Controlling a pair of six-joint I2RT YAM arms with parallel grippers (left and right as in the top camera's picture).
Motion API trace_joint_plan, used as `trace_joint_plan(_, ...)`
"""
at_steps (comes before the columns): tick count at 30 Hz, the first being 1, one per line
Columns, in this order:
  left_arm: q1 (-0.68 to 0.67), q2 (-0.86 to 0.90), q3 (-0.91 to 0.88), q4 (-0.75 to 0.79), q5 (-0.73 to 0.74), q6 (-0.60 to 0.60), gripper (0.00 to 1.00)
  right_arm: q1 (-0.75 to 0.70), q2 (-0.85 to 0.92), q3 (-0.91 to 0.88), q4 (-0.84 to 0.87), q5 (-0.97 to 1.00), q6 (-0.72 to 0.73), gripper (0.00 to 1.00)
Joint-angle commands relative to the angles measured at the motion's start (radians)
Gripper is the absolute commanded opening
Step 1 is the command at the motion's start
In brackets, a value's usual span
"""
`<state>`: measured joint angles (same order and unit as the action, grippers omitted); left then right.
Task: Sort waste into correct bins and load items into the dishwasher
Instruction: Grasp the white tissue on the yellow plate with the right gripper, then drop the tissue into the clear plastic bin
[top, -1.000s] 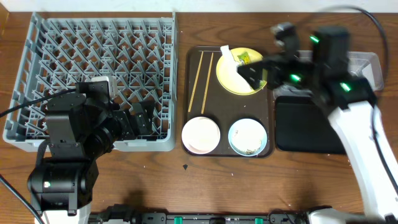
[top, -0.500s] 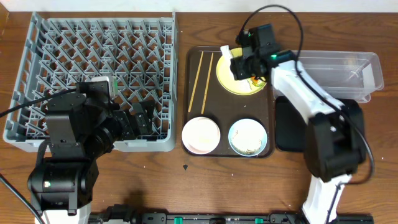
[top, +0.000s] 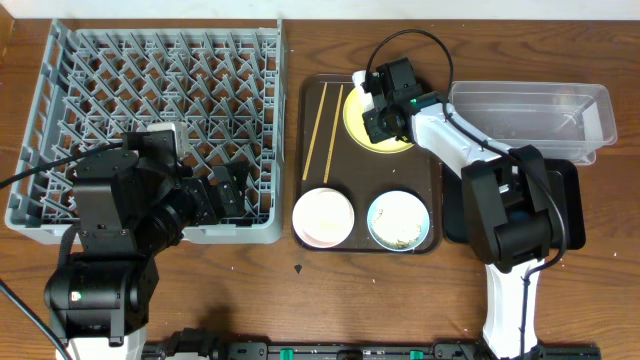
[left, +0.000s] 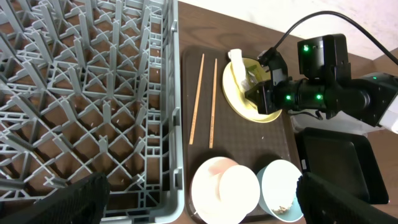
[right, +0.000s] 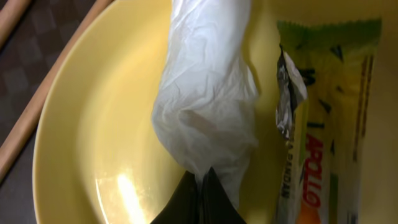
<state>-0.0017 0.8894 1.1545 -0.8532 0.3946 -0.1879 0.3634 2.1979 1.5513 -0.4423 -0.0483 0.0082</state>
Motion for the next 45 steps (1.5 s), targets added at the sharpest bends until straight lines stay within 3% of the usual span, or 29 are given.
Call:
trace_joint_plan(1,0.002,-0.002,0.016,0.001,0.016,-0.009,0.97,0.008,-0.056,0.006,-0.029,0.002,0.069,0.01)
trace_joint_plan(12,0.002,-0.002,0.016,0.0,0.016,-0.009,0.97,-0.145,-0.377,0.006,-0.219,-0.01,0.309,0.01)
trace_joint_plan(18,0.002,-0.002,0.016,-0.006,0.016,-0.009,0.97,-0.28,-0.38,0.005,-0.361,0.102,0.509,0.01)
trace_joint_plan(23,0.002,-0.002,0.016,-0.006,0.016,-0.009,0.97,-0.355,-0.342,0.004,-0.354,0.142,0.6,0.01)
trace_joint_plan(24,0.002,-0.002,0.016,-0.006,0.016,-0.009,0.97,-0.363,-0.335,0.004,-0.346,0.142,0.601,0.04)
trace_joint_plan(26,0.002,-0.002,0.016,-0.006,0.016,-0.009,0.97,-0.371,-0.333,0.004,-0.331,0.13,0.602,0.38)
trace_joint_plan(27,0.002,-0.002,0.016,-0.006,0.016,-0.009,0.97,-0.372,-0.338,0.005,-0.303,0.108,0.585,0.67)
trace_joint_plan(28,0.002,-0.002,0.016,-0.007,0.016,-0.009,0.97,-0.37,-0.345,0.007,-0.293,0.09,0.573,0.72)
trace_joint_plan(31,0.002,-0.002,0.016,-0.006,0.016,-0.009,0.97,-0.365,-0.382,0.008,-0.249,0.003,0.525,0.73)
trace_joint_plan(35,0.002,-0.002,0.016,-0.006,0.016,-0.009,0.97,-0.325,-0.442,0.008,-0.193,-0.14,0.377,0.62)
trace_joint_plan(41,0.002,-0.002,0.016,-0.006,0.016,-0.009,0.97,-0.175,-0.46,0.006,-0.2,-0.127,0.193,0.45)
trace_joint_plan(45,0.002,-0.002,0.016,-0.006,0.016,-0.009,0.97,-0.083,-0.438,0.005,-0.221,-0.002,0.17,0.38)
